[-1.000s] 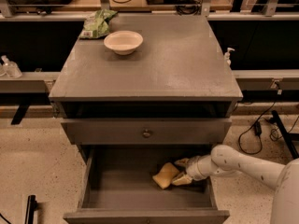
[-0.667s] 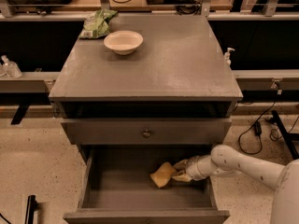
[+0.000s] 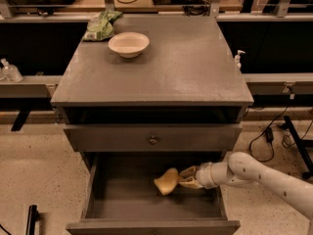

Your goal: Pick sponge from middle drawer and place on counter

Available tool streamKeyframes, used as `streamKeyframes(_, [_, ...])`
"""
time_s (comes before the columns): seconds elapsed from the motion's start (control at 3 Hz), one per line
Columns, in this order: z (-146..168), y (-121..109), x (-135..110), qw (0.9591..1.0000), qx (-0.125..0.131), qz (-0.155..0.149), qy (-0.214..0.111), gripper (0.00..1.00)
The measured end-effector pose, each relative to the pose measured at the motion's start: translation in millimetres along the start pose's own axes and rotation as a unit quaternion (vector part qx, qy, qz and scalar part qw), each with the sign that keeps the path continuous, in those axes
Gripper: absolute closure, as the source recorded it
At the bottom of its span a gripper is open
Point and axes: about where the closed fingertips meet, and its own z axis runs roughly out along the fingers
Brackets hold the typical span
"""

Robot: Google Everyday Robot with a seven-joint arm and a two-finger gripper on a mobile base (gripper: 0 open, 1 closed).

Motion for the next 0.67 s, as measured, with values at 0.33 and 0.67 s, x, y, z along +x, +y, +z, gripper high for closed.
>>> streamKeyframes(0.33, [-32.4,16.3,-49.8,0.9986,0.007,-0.031,-0.043,1.00])
streamKeyframes(0.67, [-68.7,44.8,-99.6,0.9970,0.010,-0.060,-0.048,1.00])
